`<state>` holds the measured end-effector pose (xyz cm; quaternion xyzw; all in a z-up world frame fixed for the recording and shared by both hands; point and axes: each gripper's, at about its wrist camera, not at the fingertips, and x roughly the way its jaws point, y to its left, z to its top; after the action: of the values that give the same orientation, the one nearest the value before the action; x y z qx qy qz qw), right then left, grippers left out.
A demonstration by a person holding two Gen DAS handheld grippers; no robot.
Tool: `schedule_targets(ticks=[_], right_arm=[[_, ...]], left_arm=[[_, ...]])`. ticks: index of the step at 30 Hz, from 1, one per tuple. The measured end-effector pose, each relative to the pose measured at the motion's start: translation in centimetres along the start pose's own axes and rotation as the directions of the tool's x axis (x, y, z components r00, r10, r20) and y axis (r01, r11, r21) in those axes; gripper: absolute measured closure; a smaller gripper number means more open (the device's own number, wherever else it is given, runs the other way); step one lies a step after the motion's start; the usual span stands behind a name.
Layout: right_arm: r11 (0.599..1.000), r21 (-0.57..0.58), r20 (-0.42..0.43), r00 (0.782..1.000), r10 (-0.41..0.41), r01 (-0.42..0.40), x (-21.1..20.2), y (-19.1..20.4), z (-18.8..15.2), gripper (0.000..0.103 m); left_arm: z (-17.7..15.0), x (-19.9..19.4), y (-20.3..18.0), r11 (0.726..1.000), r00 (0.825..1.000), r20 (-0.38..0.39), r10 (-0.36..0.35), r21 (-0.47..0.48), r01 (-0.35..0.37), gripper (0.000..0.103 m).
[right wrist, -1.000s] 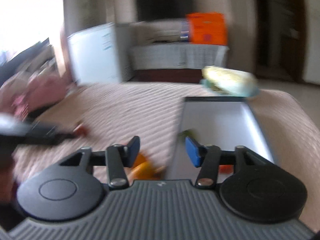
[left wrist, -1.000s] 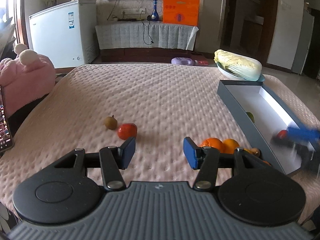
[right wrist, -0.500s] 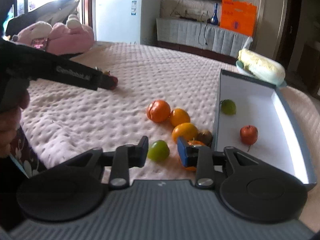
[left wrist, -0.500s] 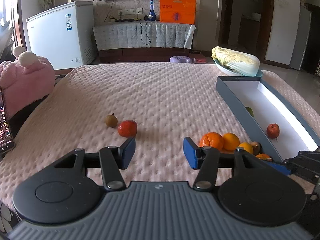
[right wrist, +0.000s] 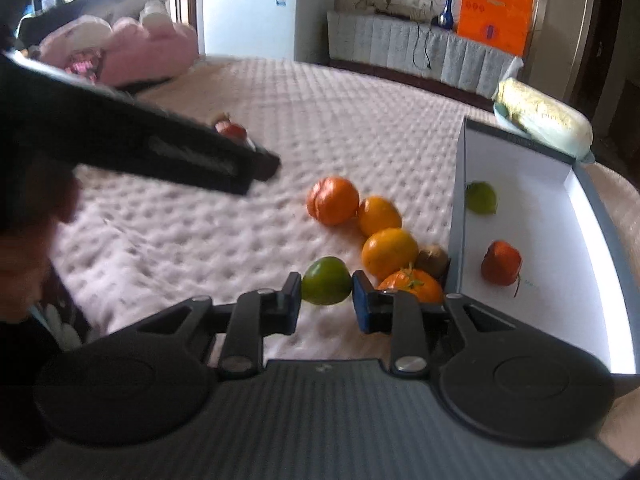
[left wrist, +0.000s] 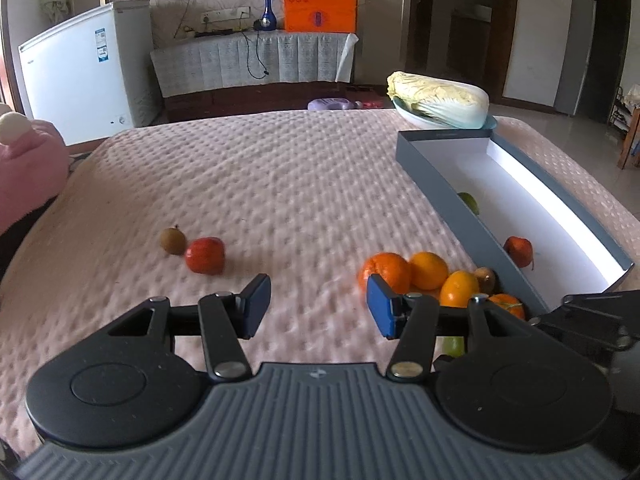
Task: Organize fruits
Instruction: 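Grasp a green tomato with the right tool while the left tool moves toward an orange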
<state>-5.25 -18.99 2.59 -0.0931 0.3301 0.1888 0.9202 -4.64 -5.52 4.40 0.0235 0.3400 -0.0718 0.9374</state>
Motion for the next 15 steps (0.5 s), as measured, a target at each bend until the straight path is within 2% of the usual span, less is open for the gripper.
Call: schedule_targets(ticks=[8,12,15], right_arm=[[0.998,0.064,0.057,0.998,0.007,-0.010,-2.6,-2.1,0.0,0.073],[0.997,0.075,0.077,0.997,0.011,-0.017,-3.5,-2.7,-0.1,0.073],[0.996,0.092,0.086,0.996,0.015,-0.023,-4.1,-3.2,-0.1,0.073]], left_arm=[[0.3,1.5,-1.8,0.999,0.999,-0.019,-0.033,0.012,0.033,0.040],[0.3,2.4,-3.1,0.999,0.999,-0.029,-0.034,0.041,0.035,0.039],[0.4,3.4,-3.5,0.999,0.999,-0.035,-0.030,0.028,0.031,0.039]])
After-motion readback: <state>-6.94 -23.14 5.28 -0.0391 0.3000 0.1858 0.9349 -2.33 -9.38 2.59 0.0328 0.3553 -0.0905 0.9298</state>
